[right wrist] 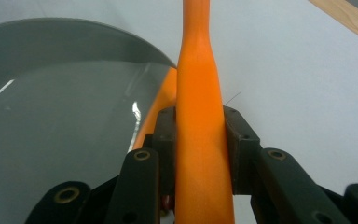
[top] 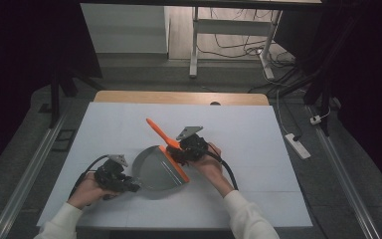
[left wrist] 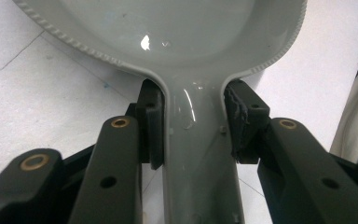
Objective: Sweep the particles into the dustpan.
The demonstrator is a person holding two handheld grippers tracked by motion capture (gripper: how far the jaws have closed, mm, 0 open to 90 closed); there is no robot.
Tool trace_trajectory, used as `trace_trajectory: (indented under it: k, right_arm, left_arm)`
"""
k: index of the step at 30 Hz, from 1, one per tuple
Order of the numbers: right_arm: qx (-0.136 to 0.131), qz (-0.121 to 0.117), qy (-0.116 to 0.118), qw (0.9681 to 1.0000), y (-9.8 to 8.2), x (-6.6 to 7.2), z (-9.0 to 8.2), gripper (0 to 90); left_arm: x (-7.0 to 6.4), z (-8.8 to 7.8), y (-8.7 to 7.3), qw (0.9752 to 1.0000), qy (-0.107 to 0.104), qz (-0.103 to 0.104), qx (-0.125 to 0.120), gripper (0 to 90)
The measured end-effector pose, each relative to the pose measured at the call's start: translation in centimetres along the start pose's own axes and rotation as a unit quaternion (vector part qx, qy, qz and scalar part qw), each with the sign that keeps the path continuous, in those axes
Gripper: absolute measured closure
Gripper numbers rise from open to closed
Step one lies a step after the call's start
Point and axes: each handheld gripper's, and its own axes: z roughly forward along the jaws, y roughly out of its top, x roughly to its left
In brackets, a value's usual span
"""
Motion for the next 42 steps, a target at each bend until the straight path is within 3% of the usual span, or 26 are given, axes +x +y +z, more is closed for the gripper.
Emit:
trace_trajectory:
  k: [7, 11, 15, 17, 21, 26, 29, 32, 42]
  right_arm:
    - [-0.005, -0.019, 0.003, 0.9998, 0.6, 1.4, 0.2, 69.4]
    - [-0.016, -0.012, 0.025, 0.9995, 0.9, 1.9, -0.1, 69.4]
    - [-0.022, -0.035, 0.055, 0.9976, 1.3, 2.8, -0.4, 69.4]
    - [-0.035, -0.033, 0.061, 0.997, 1.5, 2.9, -1.0, 69.4]
    - [-0.052, -0.024, 0.036, 0.9977, 1.5, 2.1, -2.5, 69.4]
    - [-0.049, 0.009, -0.003, 0.9988, 0.7, 0.3, -3.8, 69.4]
    - [-0.045, 0.014, -0.026, 0.9985, 0.1, -0.2, -4.4, 69.4]
    - [-0.038, 0.031, -0.033, 0.9983, -0.6, -0.8, -4.6, 69.4]
    - [-0.022, 0.052, -0.044, 0.9974, -2.3, -1.6, -4.9, 69.4]
  left_arm:
    - [0.0, 0.0, 0.0, 1.0, 0.001, 0.002, 0.001, 62.3]
    - [0.0, 0.0, 0.0, 1.0, 0.001, 0.001, 0.0, 62.3]
    - [-0.1, 0.0, 0.0, 1.0, 0.003, 0.001, -0.001, 62.3]
    - [-0.1, 0.0, 0.0, 1.0, 0.002, 0.002, 0.0, 62.3]
    - [-0.1, 0.1, -0.1, 1.0, 0.003, 0.001, -0.001, 62.4]
    - [-0.1, 0.1, -0.2, 1.0, 0.003, 0.002, -0.001, 62.4]
    - [-0.1, 0.1, -0.2, 1.0, 0.004, 0.002, -0.002, 62.4]
    - [-0.2, 0.1, -0.2, 1.0, 0.004, 0.002, -0.003, 62.3]
    - [-0.2, 0.1, -0.3, 1.0, 0.007, 0.003, -0.003, 62.3]
